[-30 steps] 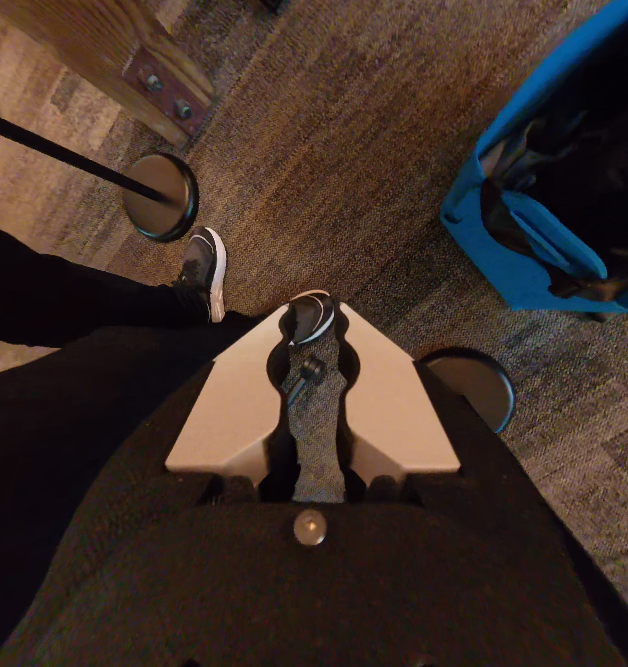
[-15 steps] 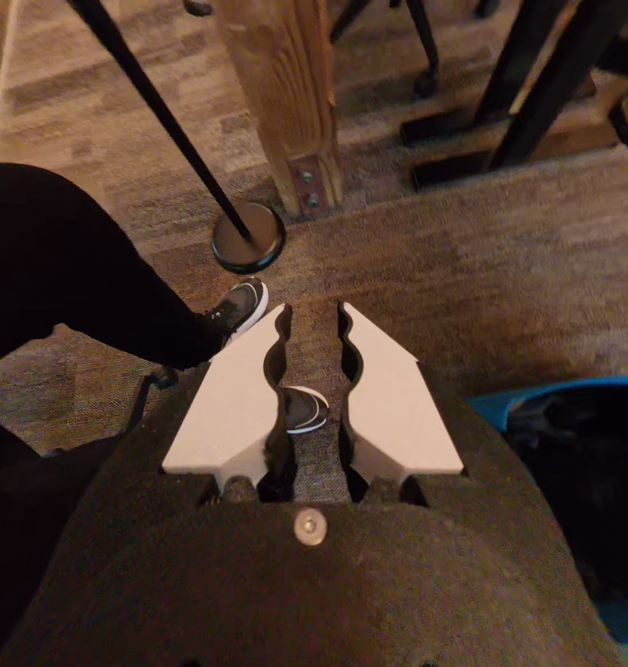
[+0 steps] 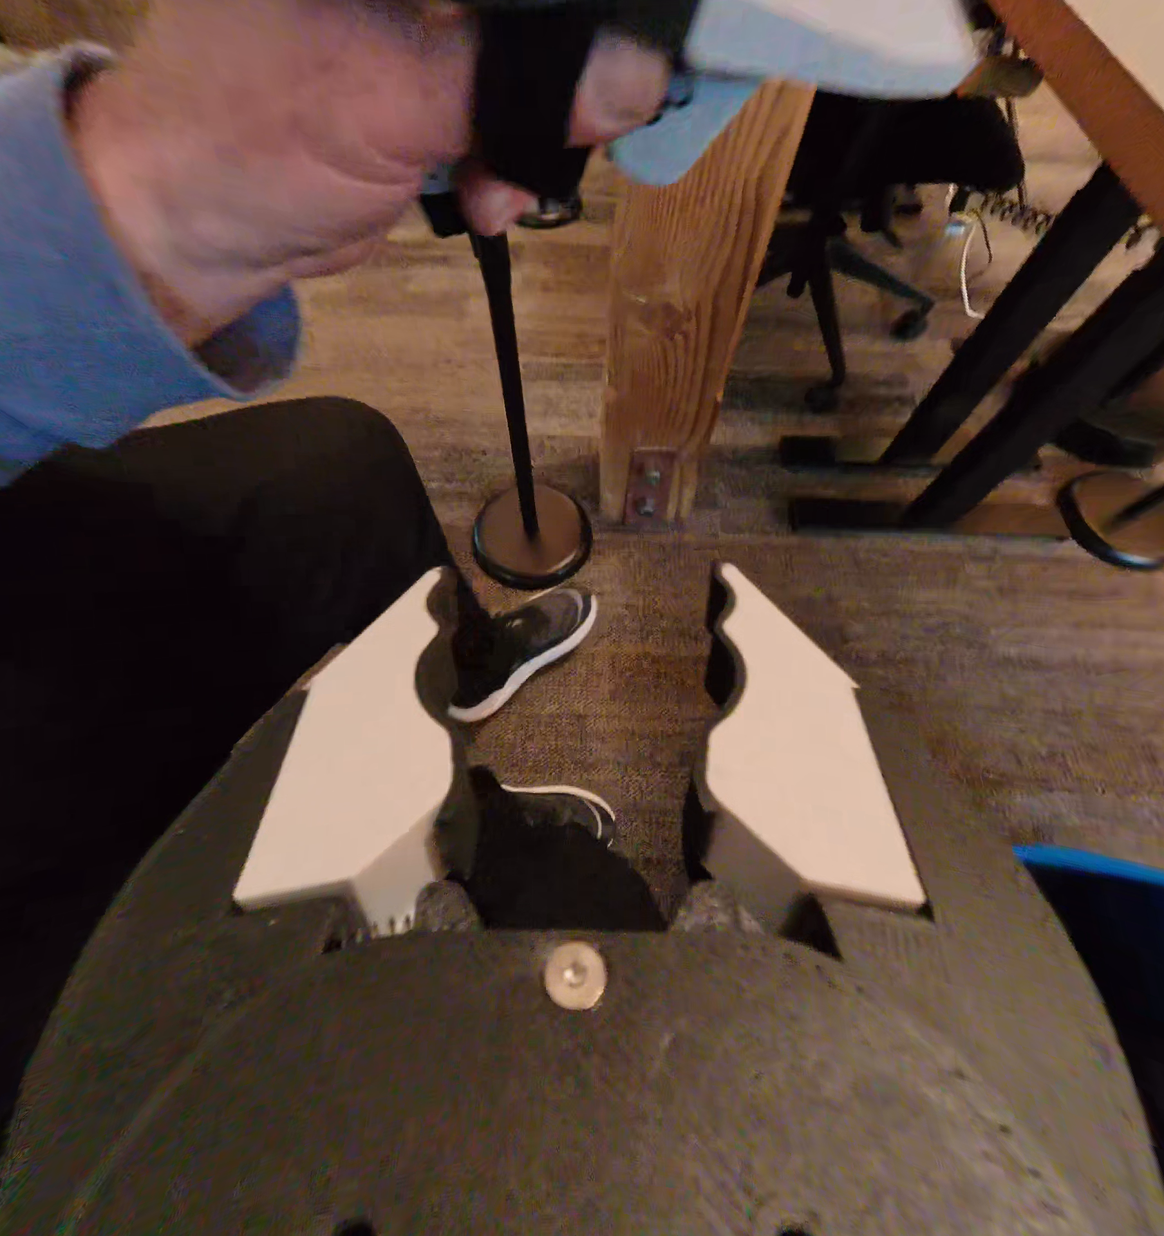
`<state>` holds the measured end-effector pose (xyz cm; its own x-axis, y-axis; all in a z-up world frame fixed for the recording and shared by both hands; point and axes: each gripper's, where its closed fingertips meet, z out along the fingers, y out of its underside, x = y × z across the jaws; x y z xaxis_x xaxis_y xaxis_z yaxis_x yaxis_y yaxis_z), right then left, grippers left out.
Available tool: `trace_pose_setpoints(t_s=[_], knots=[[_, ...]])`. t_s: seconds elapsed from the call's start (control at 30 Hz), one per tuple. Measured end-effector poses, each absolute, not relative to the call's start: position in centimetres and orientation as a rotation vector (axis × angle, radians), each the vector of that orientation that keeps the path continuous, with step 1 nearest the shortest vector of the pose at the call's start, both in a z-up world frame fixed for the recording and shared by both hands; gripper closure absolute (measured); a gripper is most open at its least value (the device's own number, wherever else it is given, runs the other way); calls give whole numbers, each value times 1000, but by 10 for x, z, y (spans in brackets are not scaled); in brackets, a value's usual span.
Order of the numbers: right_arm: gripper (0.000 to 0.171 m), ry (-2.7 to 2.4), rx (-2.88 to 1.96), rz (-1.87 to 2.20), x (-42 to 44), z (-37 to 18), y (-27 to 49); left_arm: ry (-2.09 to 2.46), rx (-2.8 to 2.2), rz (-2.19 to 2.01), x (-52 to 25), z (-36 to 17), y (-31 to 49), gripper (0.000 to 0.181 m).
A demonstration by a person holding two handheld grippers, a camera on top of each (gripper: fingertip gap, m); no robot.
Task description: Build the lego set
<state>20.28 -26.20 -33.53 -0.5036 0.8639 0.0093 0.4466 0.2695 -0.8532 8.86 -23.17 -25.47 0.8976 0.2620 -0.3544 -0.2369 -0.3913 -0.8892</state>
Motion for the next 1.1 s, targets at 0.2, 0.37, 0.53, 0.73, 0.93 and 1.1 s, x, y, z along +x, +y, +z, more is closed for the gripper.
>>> trace_pose_setpoints(t_s=[0.2, 0.37, 0.53, 0.73, 0.93, 1.1], knots=[[79, -2081, -1178, 1127, 228, -303, -292, -229, -1877, 444, 87, -260, -291, 93], [74, -2081, -1155, 1034, 211, -322, -302, -251, -1856, 403, 51, -282, -299, 99], [87, -1965, -1277, 1029, 148, -348, -234, -172, -1909, 342, 3, -323, -239, 97], [111, -1727, -1349, 895, 75, -330, -88, -23, -1948, 256, -44, -336, -132, 99], [85, -1541, -1483, 829, 51, -303, 26, 5, -1936, 184, -85, -292, -39, 96], [53, -1557, -1492, 839, 19, -291, 75, 104, -2005, 125, -108, -264, 21, 78]])
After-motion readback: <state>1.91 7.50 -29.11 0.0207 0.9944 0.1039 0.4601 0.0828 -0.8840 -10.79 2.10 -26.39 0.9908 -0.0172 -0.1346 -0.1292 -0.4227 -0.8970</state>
